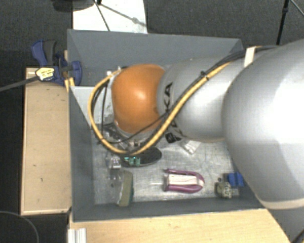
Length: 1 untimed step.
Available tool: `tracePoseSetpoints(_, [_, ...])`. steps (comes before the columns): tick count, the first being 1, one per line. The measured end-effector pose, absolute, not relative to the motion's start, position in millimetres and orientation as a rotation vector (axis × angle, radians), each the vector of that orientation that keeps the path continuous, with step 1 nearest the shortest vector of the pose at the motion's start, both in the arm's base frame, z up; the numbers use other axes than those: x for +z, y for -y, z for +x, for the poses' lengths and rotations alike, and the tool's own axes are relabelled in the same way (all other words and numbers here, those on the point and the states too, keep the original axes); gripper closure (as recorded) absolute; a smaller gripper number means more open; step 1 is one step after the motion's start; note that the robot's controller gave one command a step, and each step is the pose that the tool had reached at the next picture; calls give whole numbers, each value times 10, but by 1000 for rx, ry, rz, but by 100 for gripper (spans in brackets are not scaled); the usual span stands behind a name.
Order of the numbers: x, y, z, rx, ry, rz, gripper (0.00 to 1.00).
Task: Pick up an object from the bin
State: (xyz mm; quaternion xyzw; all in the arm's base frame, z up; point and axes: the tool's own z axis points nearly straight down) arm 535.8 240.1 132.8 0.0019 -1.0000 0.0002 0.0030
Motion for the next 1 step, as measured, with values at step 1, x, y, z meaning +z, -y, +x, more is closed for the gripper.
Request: tracePoseSetpoints(1, [699, -1782, 5837, -4, 3150, 31, 0])
